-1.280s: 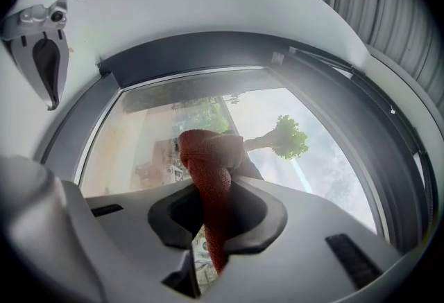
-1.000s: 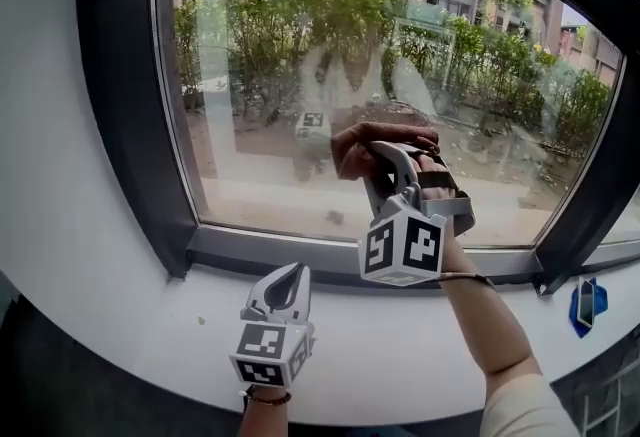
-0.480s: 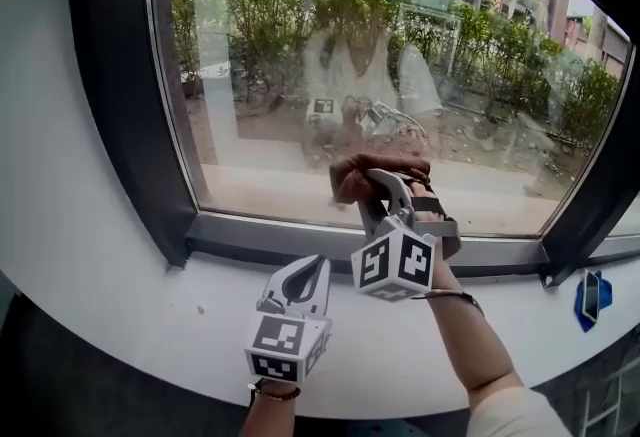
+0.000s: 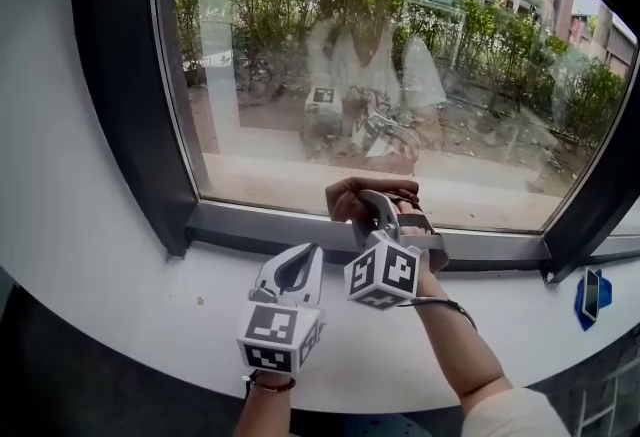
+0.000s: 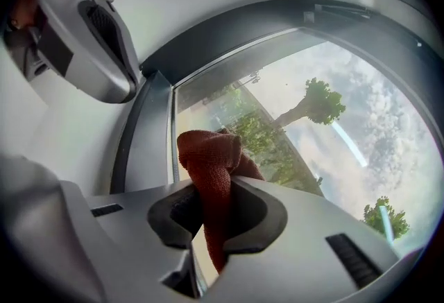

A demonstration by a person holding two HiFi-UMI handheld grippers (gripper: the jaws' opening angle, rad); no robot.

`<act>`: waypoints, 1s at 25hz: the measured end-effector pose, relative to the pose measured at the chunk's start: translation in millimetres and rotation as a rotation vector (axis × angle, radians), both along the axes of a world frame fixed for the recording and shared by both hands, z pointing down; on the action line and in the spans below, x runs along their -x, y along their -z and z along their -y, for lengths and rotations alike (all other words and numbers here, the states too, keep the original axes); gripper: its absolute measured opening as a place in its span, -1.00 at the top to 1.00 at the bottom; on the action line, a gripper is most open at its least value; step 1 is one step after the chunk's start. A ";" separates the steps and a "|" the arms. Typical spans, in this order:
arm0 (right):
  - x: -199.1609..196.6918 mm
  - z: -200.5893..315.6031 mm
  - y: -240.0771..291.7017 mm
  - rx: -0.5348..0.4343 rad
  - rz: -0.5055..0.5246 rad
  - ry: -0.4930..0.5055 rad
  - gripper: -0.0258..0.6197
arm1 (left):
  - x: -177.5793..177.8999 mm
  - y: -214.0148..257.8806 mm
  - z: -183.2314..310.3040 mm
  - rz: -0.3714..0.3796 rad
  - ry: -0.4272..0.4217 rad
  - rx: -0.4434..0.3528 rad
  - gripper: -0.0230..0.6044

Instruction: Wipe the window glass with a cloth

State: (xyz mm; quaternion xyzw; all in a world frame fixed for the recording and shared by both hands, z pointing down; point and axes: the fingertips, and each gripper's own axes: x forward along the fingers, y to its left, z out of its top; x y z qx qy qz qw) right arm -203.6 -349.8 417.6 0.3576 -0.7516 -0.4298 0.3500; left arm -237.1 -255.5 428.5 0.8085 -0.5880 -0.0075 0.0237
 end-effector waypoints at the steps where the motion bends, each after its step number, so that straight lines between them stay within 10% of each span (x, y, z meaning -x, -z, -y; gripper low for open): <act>1: 0.8 0.1 -8.8 0.026 -0.005 -0.001 0.71 | 1.5 -0.2 -0.1 -0.002 0.003 0.001 0.86; 25: 9.6 -22.1 -24.4 0.207 -0.050 0.066 0.71 | 16.1 3.1 -5.9 -0.026 0.024 -0.006 0.86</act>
